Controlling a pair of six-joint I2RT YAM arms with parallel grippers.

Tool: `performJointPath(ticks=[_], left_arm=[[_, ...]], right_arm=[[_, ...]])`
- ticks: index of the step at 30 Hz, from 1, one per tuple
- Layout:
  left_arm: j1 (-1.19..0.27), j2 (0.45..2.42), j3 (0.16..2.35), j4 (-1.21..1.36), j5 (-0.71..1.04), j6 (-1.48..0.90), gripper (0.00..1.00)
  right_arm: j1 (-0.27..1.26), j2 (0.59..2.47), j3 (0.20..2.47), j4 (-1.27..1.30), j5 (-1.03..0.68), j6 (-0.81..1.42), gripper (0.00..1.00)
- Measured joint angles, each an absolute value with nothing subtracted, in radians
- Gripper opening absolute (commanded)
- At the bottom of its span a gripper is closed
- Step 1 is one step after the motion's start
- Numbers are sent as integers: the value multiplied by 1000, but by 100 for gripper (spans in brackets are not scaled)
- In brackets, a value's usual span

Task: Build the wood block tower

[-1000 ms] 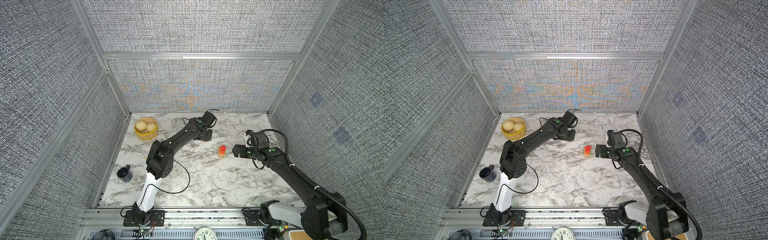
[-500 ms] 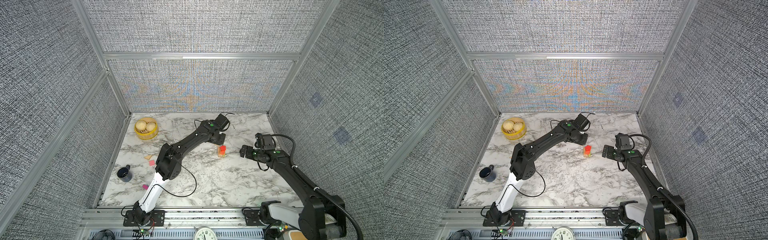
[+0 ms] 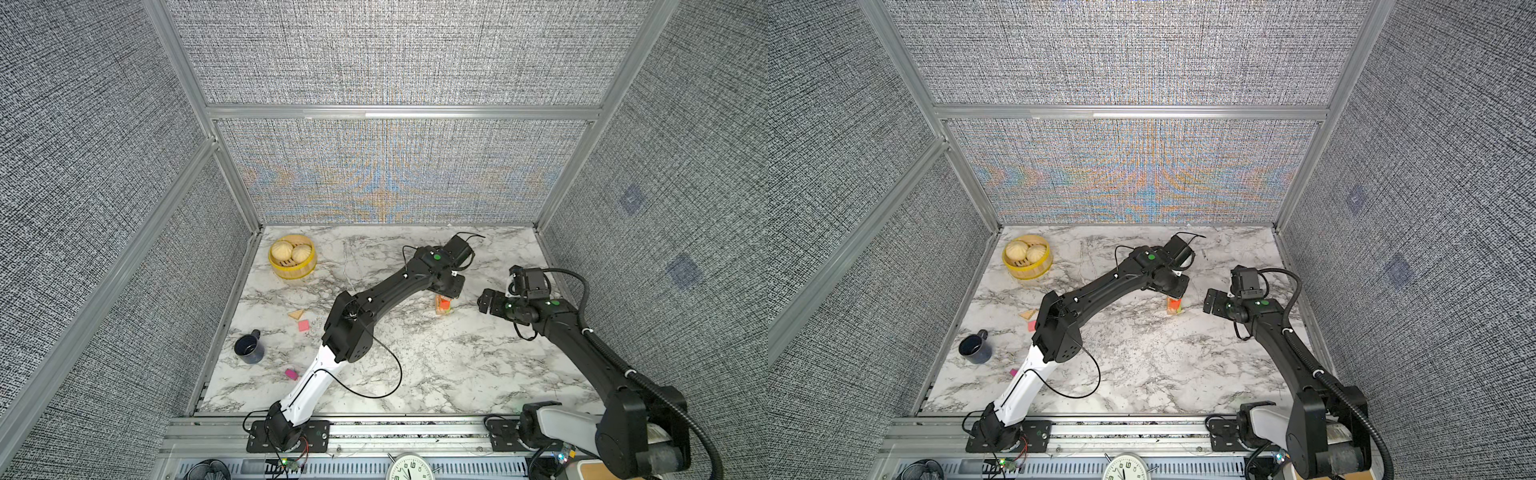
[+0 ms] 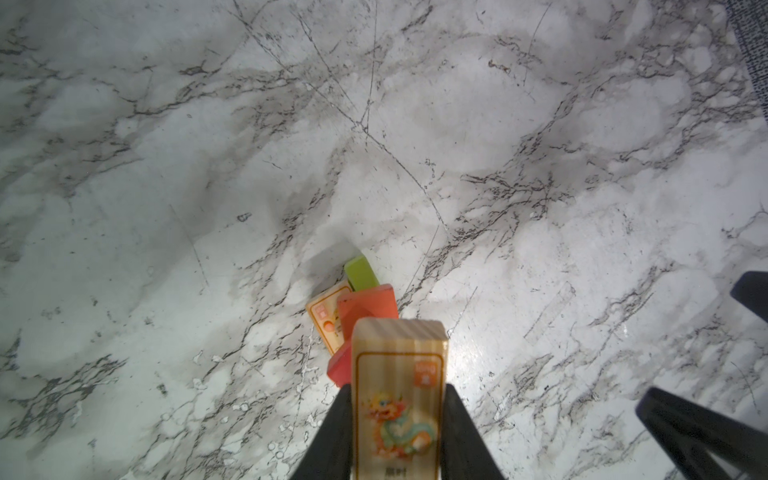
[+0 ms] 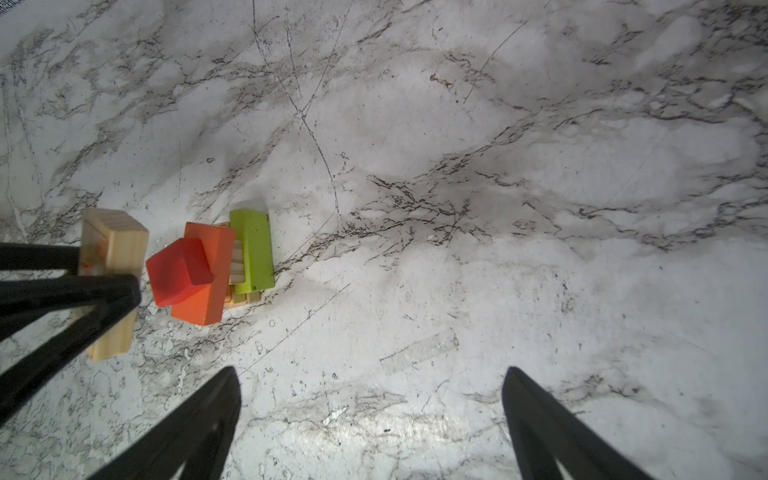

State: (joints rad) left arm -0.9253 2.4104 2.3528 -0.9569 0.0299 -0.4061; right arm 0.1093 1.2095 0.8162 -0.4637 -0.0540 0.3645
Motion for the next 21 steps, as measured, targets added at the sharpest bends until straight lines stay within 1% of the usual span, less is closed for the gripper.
performJointPath(ticks=[21], left_arm=[[-921, 2446, 2376, -974, -6, -385, 30]], right_arm=[[107, 1209, 816, -460, -65, 364, 99]])
